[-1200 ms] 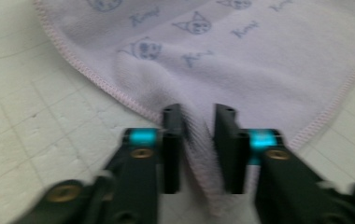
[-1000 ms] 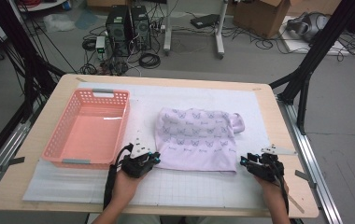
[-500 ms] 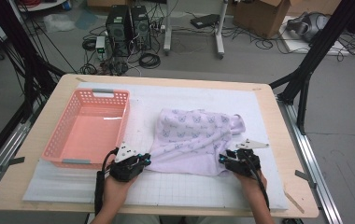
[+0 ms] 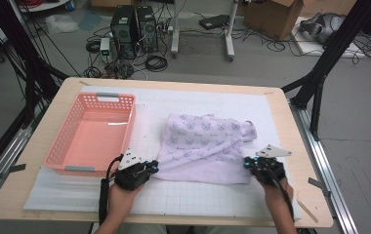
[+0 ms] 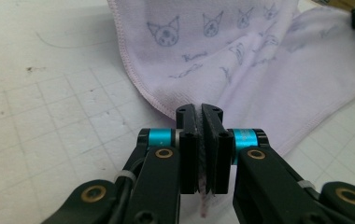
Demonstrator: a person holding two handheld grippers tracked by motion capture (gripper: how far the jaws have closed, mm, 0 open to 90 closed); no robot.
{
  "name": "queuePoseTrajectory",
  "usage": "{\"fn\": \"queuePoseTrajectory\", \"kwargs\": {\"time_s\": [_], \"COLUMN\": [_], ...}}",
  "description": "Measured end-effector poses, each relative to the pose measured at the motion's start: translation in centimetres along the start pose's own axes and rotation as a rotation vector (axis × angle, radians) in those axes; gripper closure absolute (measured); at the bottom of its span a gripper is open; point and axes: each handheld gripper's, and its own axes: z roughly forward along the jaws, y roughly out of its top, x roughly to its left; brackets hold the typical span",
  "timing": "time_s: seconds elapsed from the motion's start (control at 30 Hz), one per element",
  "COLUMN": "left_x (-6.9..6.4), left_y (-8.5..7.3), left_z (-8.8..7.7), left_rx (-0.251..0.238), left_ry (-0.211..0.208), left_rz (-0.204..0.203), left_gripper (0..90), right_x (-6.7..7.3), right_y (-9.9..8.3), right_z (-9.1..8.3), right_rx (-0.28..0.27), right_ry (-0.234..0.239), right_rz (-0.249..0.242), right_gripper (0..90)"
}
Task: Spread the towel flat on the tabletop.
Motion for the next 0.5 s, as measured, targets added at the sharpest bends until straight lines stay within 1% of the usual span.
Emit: {"fn": "queuePoseTrajectory", "kwargs": {"time_s": [0.03,0.07,0.1,0.13,0.17,0.2,0.23,0.27,0.3,0.33,0.37,0.4,0.43,0.47,0.5], "left_x": [-0.4,-0.4,-0.7,-1.1,-1.6,-1.6,-1.5,-1.5,-1.2,-1.2,-1.0,-0.8,-0.8,-0.7,-0.7], "left_y": [0.0,0.0,0.0,0.0,0.0,0.0,0.1,0.1,0.1,0.1,0.1,0.1,0.1,0.1,0.1], "left_z": [0.3,0.3,0.5,0.7,0.8,0.8,0.7,0.7,0.5,0.5,0.3,0.2,0.2,0.1,0.1], "left_rx": [0.002,0.002,0.005,0.014,0.026,0.023,0.021,0.021,0.011,0.011,0.010,0.006,0.006,0.004,0.005], "left_ry": [-0.032,-0.032,-0.039,-0.040,-0.028,-0.027,-0.024,-0.024,-0.019,-0.019,-0.014,-0.008,-0.008,-0.006,-0.005], "left_rz": [-0.008,-0.008,0.005,0.026,0.059,0.061,0.060,0.060,0.052,0.052,0.048,0.042,0.042,0.039,0.038], "left_gripper": [85.2,85.2,85.2,85.2,85.2,85.2,85.2,85.2,85.2,85.2,85.2,85.2,85.2,85.2,85.2], "right_x": [-0.4,-0.4,-0.5,-0.2,0.2,0.5,0.9,0.9,0.9,0.9,-0.1,-0.7,-0.7,-1.4,-2.5], "right_y": [-0.1,-0.1,-0.2,-0.2,-0.2,-0.2,-0.3,-0.3,-0.2,-0.2,-0.1,-0.3,-0.3,-0.6,-1.3], "right_z": [-0.6,-0.6,-0.9,-0.9,-0.6,0.0,0.3,0.3,0.4,0.4,-0.3,-0.6,-0.6,-1.0,-1.2], "right_rx": [0.010,0.010,0.021,0.038,0.051,0.034,-0.008,-0.008,-0.073,-0.073,-0.110,-0.120,-0.120,-0.120,-0.099], "right_ry": [-0.057,-0.057,-0.097,-0.095,-0.019,0.127,0.241,0.241,0.325,0.325,0.271,0.225,0.225,0.174,0.100], "right_rz": [-0.033,-0.033,-0.056,-0.073,-0.067,-0.047,-0.016,-0.016,0.025,0.025,0.074,0.095,0.095,0.117,0.159], "right_gripper": [85.7,85.7,85.7,84.0,80.9,74.7,70.3,70.3,67.8,67.8,67.0,67.0,67.0,66.3,64.7]}}
